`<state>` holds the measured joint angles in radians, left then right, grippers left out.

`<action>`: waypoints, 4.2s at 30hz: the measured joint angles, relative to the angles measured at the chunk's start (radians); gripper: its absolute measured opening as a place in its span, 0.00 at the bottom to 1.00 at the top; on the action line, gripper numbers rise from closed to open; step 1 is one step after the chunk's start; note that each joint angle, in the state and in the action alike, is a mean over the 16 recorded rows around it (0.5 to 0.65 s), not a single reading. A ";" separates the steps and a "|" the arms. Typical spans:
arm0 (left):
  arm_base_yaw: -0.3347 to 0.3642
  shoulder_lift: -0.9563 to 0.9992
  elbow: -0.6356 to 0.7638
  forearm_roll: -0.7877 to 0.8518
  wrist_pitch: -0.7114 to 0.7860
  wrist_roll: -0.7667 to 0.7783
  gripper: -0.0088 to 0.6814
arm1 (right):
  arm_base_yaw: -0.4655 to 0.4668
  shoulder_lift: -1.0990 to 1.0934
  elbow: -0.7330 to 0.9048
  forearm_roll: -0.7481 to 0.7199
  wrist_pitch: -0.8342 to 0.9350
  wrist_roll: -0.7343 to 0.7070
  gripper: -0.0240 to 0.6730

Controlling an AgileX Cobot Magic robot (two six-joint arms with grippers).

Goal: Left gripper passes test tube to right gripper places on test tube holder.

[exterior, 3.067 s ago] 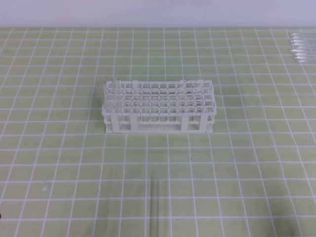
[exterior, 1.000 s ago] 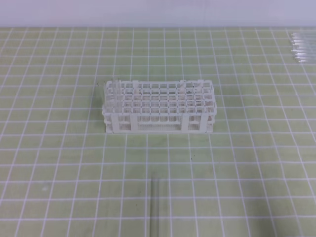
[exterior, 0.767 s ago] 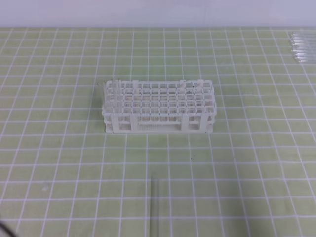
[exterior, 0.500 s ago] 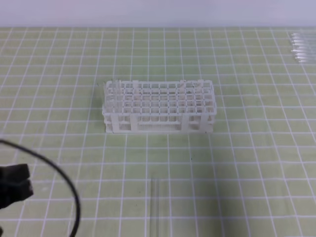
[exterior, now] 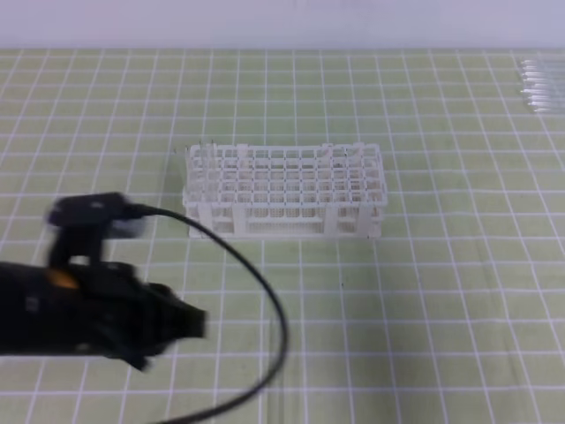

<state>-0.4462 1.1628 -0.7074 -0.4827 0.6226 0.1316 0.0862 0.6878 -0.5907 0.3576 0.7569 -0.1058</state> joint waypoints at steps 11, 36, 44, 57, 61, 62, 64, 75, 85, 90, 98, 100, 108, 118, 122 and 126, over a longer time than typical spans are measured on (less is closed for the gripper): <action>-0.325 0.298 -0.214 0.200 0.080 -0.349 0.01 | 0.000 0.008 0.000 0.035 0.010 -0.065 0.01; -0.399 0.439 -0.297 0.245 0.151 -0.394 0.44 | 0.002 0.008 0.002 0.072 0.021 -0.116 0.01; -0.405 0.436 -0.298 0.262 0.152 -0.481 0.63 | 0.002 0.008 0.002 0.081 0.019 -0.122 0.01; -0.484 0.511 -0.347 0.428 0.212 -0.704 0.61 | 0.036 0.008 0.002 0.084 0.002 -0.140 0.01; -0.502 0.553 -0.370 0.466 0.235 -0.729 0.61 | 0.047 0.008 0.002 0.085 -0.002 -0.146 0.01; -0.503 0.564 -0.375 0.469 0.239 -0.731 0.61 | 0.048 0.008 0.002 0.085 -0.003 -0.148 0.01; -0.505 0.584 -0.383 0.473 0.246 -0.736 0.61 | 0.050 0.008 0.002 0.085 -0.003 -0.150 0.01; -0.506 0.656 -0.397 0.483 0.258 -0.745 0.60 | 0.052 0.008 0.002 0.085 -0.003 -0.151 0.01; -0.506 0.671 -0.402 0.490 0.262 -0.738 0.46 | 0.052 0.008 0.002 0.084 -0.003 -0.152 0.01; -0.506 0.671 -0.402 0.496 0.264 -0.719 0.32 | 0.052 0.008 0.002 0.083 -0.003 -0.152 0.01; -0.506 0.668 -0.401 0.514 0.281 -0.687 0.17 | 0.052 0.008 0.002 0.078 -0.003 -0.153 0.01; -0.506 0.666 -0.400 0.521 0.288 -0.683 0.15 | 0.052 0.008 0.002 0.077 -0.003 -0.153 0.01; -0.506 0.656 -0.400 0.552 0.321 -0.683 0.12 | 0.052 0.008 0.002 0.073 -0.003 -0.153 0.01; -0.507 0.580 -0.399 0.579 0.332 -0.682 0.09 | 0.052 0.008 0.002 0.069 -0.004 -0.153 0.01; -0.507 0.515 -0.399 0.608 0.317 -0.677 0.09 | 0.052 0.008 0.002 0.075 -0.004 -0.155 0.01; -0.507 0.428 -0.395 0.651 0.289 -0.671 0.12 | 0.052 0.008 0.002 0.096 -0.004 -0.172 0.01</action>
<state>-0.9532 1.5906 -1.1024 0.1680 0.9115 -0.5391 0.1386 0.6955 -0.5889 0.4537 0.7531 -0.2775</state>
